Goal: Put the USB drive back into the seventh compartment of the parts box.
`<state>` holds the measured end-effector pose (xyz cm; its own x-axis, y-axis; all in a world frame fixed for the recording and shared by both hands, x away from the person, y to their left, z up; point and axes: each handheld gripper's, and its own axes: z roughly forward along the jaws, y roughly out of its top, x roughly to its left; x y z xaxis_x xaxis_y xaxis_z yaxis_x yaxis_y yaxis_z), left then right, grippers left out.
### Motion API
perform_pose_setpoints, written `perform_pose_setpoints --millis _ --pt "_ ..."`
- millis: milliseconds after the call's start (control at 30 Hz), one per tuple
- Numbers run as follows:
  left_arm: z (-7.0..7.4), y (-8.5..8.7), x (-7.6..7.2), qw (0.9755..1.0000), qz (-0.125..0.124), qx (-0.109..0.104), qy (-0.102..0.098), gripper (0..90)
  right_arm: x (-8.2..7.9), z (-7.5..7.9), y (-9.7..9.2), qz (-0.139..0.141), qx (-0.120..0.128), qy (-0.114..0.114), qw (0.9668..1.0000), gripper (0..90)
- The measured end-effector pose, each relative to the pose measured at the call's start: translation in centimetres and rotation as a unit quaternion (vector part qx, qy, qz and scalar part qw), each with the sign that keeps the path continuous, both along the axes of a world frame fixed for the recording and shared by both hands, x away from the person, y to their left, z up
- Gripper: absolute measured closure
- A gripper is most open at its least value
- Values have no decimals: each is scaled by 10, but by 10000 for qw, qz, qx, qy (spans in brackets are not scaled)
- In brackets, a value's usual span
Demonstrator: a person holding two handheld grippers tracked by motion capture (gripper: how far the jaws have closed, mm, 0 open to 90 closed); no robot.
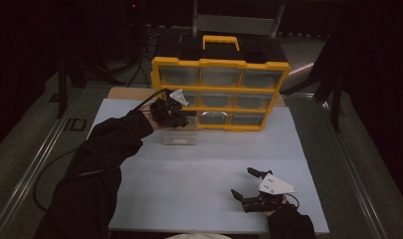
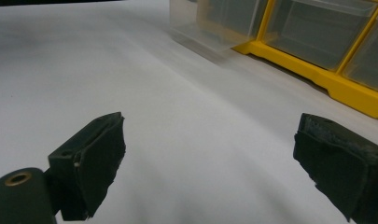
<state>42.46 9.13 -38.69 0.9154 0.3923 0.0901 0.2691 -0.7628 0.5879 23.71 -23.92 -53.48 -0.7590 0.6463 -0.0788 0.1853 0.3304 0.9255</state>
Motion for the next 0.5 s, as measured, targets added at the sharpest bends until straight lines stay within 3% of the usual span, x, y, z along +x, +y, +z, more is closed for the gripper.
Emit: perform_pose_setpoints --millis 133,500 --pt "-3 2 6 9998 161 61 44 797 0 0 0 8 5 -9 10000 89" --pt "-11 -1 14 9993 300 200 79 796 1 -1 1 11 5 10 10000 89"
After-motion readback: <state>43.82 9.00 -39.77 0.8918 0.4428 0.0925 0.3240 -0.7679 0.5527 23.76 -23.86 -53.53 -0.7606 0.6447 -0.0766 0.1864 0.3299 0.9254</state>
